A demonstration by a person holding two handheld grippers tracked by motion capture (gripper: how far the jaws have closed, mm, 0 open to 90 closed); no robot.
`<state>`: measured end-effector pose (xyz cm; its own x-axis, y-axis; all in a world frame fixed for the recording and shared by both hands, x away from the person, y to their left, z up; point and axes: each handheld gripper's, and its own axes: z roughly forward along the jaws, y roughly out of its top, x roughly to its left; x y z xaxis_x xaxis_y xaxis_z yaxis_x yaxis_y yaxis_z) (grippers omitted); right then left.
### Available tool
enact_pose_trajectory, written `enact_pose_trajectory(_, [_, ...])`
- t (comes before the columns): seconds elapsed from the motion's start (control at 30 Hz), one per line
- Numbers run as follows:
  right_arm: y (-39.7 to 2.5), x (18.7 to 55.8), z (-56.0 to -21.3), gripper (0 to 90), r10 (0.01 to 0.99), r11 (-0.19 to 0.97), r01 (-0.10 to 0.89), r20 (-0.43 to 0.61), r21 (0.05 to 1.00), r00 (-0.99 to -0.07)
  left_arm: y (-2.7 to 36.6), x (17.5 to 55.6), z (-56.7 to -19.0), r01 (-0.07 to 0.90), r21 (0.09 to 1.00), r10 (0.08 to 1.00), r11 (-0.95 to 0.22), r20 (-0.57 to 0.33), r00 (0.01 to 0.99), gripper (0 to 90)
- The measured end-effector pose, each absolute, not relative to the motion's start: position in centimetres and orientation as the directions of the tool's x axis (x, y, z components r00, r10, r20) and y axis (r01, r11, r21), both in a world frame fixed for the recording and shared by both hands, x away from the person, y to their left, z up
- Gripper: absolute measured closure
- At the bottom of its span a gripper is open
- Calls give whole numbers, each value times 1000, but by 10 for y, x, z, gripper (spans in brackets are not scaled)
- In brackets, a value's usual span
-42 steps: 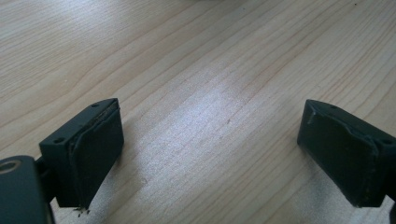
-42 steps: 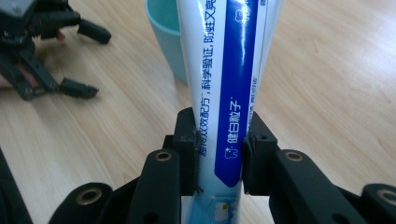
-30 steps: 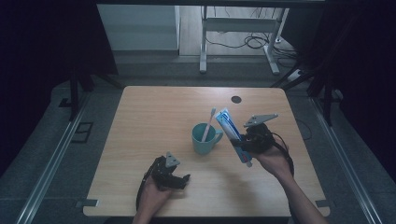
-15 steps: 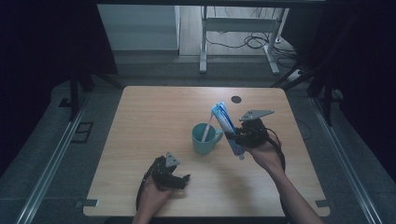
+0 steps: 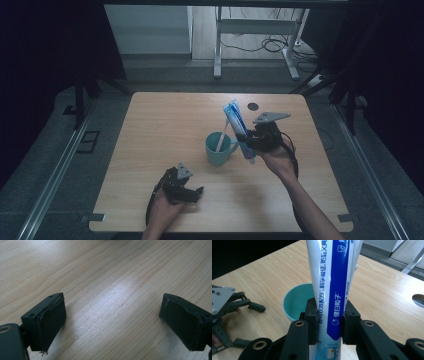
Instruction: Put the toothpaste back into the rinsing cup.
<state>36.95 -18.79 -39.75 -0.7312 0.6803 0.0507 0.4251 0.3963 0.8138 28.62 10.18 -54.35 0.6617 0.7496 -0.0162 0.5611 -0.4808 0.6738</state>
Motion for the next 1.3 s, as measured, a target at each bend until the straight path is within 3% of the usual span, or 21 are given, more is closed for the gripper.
enact_pose_trajectory(1.3, [-149,398,-381,710,689,244,371,109,896,-717,102,286,-544,561,675,750,-479,-17,662,72])
